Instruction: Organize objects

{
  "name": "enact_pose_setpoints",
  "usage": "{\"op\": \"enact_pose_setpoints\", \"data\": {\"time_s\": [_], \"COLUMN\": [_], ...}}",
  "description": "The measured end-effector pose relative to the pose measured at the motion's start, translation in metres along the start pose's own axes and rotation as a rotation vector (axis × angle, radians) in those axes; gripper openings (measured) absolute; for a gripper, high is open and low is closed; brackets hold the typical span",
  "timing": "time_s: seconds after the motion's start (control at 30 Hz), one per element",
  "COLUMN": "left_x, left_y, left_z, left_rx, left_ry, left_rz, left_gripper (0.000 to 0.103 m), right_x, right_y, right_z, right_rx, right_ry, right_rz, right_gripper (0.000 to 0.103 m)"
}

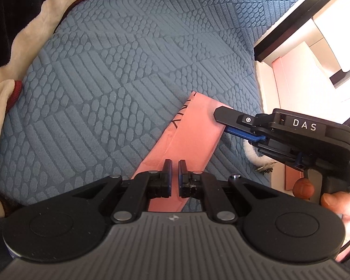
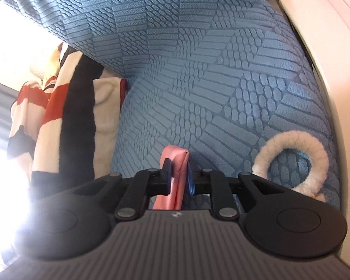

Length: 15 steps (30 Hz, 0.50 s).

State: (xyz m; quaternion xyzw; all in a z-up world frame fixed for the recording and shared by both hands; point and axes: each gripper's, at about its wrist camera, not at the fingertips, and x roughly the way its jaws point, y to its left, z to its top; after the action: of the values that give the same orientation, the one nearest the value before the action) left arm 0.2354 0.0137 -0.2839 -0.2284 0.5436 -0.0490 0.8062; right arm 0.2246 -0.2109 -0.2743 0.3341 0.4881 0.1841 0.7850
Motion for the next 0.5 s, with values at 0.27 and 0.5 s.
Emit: {"op": "enact_pose_setpoints", "data": {"time_s": [0.27, 0.5], "left_x": [-0.009, -0.019], "left_y": [-0.018, -0.048], "left_z": [-0.001, -0.013], "left_rx": [0.113, 0.289], "left_ry": [-0.070, -0.151], "left_rz": [-0.007, -0.010], "left_gripper": [0.008, 0.050], "right_x": [-0.013, -0.024], "right_y": [0.011, 0.017], "right_z": [-0.005, -0.010], "right_rx": [-0.027, -0.047], "right_ry": [-0.049, -0.055], "right_rz": [-0.039, -0.025], "right_gripper": [0.015, 0.015]}}
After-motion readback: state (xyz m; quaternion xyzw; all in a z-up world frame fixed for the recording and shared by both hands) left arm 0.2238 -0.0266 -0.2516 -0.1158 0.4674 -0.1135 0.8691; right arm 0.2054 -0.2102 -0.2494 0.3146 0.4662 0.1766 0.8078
